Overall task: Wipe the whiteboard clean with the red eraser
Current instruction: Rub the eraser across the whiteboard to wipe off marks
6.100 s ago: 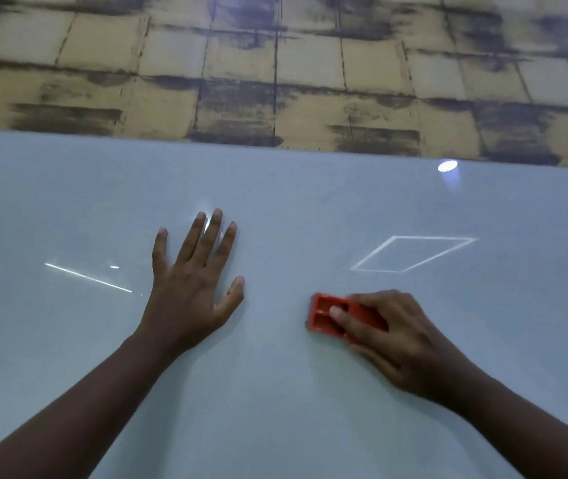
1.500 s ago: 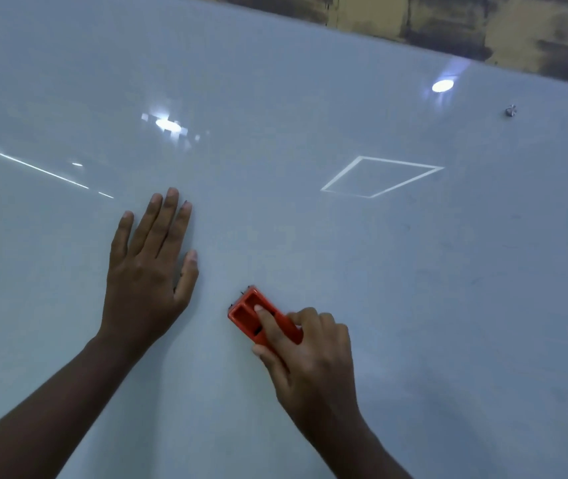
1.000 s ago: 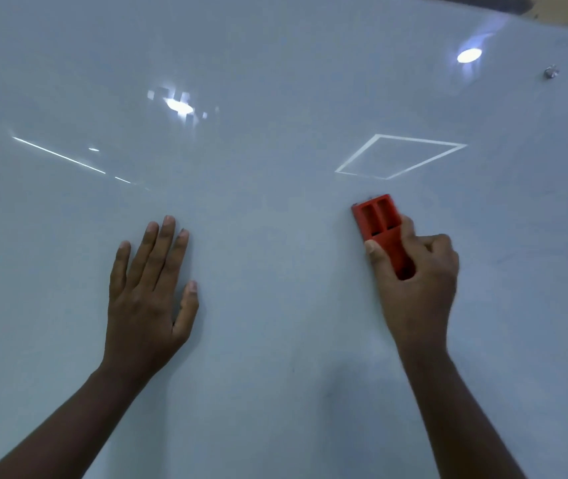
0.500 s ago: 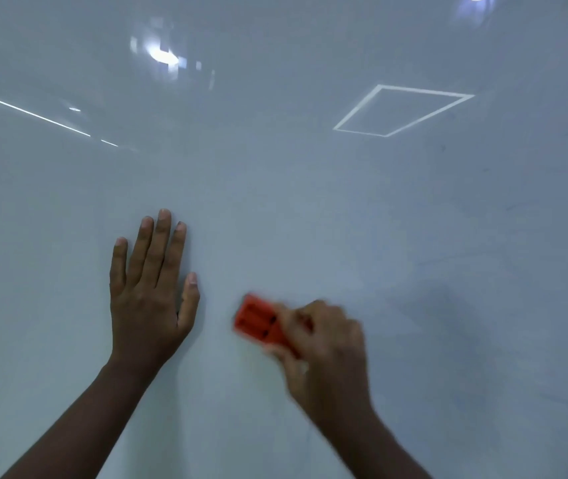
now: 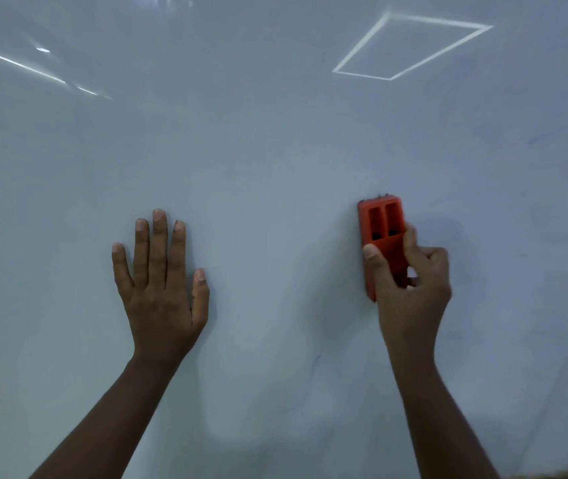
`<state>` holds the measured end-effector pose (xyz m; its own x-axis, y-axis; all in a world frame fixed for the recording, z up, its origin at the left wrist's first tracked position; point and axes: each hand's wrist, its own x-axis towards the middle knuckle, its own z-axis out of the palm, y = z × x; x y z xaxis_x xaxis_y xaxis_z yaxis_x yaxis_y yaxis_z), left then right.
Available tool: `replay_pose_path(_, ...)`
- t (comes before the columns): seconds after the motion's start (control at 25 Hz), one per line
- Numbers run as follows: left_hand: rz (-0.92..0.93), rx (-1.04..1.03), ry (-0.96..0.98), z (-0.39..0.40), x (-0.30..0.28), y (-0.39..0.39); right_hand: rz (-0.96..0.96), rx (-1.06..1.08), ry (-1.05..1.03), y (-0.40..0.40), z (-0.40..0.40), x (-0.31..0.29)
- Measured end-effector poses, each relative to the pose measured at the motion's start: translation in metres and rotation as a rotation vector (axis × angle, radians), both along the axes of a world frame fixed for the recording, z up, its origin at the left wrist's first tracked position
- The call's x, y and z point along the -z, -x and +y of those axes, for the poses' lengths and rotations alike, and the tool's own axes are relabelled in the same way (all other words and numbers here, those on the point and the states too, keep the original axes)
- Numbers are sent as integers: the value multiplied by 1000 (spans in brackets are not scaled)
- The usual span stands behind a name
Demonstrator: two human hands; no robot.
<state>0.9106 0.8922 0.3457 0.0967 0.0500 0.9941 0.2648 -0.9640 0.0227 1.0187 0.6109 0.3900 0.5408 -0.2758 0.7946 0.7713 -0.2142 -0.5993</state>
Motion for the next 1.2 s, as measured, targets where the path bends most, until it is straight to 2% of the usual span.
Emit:
replay_pose_path(0.16, 1, 2, 8, -1, 14, -1, -185, 46, 368, 28, 39, 80)
replay_pose_path(0.28, 8, -8, 4, 0, 23, -1, -234, 95, 627, 48, 56, 148)
replay_pose_path(0.44, 36, -19, -9, 4, 41, 2, -230, 147, 699, 44, 42, 168)
replay_pose_path(0.52, 52, -17, -20, 6, 52, 4, -141, 199, 555, 31, 22, 160)
replay_pose_path(0.6, 68, -20, -35, 9, 66, 6, 36, 208, 258, 15, -2, 146)
replay_pose_path(0.72, 72, -27, -36, 11, 87, 7, 231, 100, -103, -1, -25, 129)
replay_pose_path(0.84, 65, -21, -11, 8, 105, 5, 297, 53, -196, 4, -15, 119)
replay_pose_path(0.92, 64, -15, -3, 6, 118, 3, 191, 70, -80, 13, 3, 116)
replay_pose_path(1.04, 57, -21, -3, 5, 133, 1, -5, 98, 274, 31, 36, 130)
replay_pose_path(1.2, 44, -26, -8, 6, 140, 0, -104, 145, 632, 61, 63, 176)
